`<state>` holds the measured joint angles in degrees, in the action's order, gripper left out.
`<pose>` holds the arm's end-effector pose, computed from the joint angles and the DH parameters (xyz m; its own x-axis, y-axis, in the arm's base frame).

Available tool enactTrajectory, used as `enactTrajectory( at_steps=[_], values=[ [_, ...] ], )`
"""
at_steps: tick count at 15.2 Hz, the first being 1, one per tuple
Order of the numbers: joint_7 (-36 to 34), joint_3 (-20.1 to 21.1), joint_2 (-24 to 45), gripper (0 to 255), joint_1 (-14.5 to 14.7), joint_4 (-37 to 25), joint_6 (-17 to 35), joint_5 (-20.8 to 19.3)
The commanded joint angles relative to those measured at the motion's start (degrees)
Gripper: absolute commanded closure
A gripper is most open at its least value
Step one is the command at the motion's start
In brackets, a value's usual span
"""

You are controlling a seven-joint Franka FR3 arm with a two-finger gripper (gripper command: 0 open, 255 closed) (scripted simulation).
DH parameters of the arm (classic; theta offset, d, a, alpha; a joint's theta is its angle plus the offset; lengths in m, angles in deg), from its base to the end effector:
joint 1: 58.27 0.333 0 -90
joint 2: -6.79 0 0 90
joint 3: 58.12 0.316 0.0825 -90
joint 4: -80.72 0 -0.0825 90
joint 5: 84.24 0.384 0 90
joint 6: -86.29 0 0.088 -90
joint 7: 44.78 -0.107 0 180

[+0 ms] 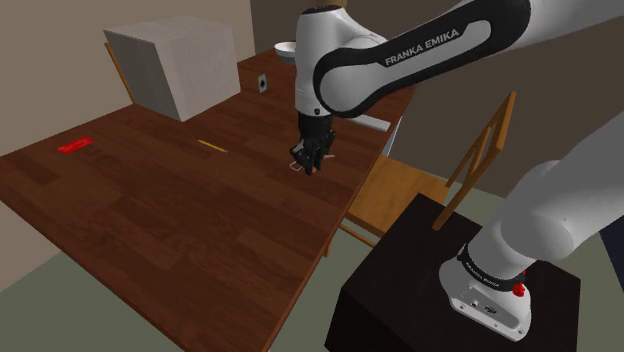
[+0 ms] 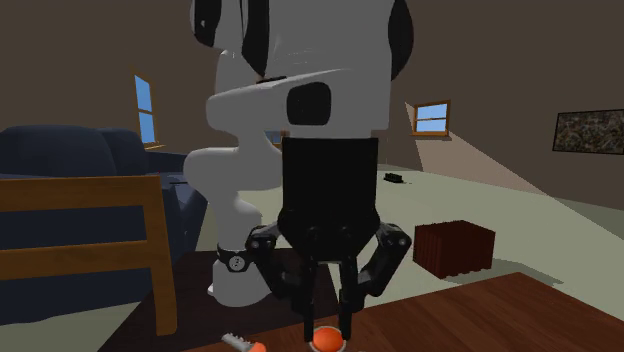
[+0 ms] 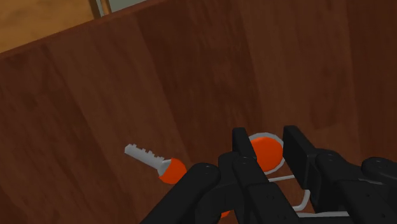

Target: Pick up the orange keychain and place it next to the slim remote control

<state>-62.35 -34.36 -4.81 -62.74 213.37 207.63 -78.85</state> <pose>0.4496 0.1653 0.4167 0.9996 -0.0274 -0.0088 -0.0273 -0.9996 0.0041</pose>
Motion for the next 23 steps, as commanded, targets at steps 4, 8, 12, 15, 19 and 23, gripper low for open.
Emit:
enactTrajectory(
  at_steps=[4, 8, 12, 15, 19, 23],
  values=[
    [6.7, -4.2, 0.6, 255, -3.1, -0.7, -0.4, -1.2],
    [11.7, -7.5, 2.5, 255, -5.8, -2.5, -0.5, -2.6],
    [16.5, -10.5, 5.3, 255, -8.4, -5.3, -0.7, -3.9],
    [20.0, -12.6, 7.8, 255, -10.3, -8.1, -1.0, -4.8],
    [24.4, -15.1, 11.8, 255, -12.7, -12.8, -1.8, -5.7],
    [28.6, -17.3, 16.4, 255, -15.0, -18.5, -2.9, -6.4]
  ],
)
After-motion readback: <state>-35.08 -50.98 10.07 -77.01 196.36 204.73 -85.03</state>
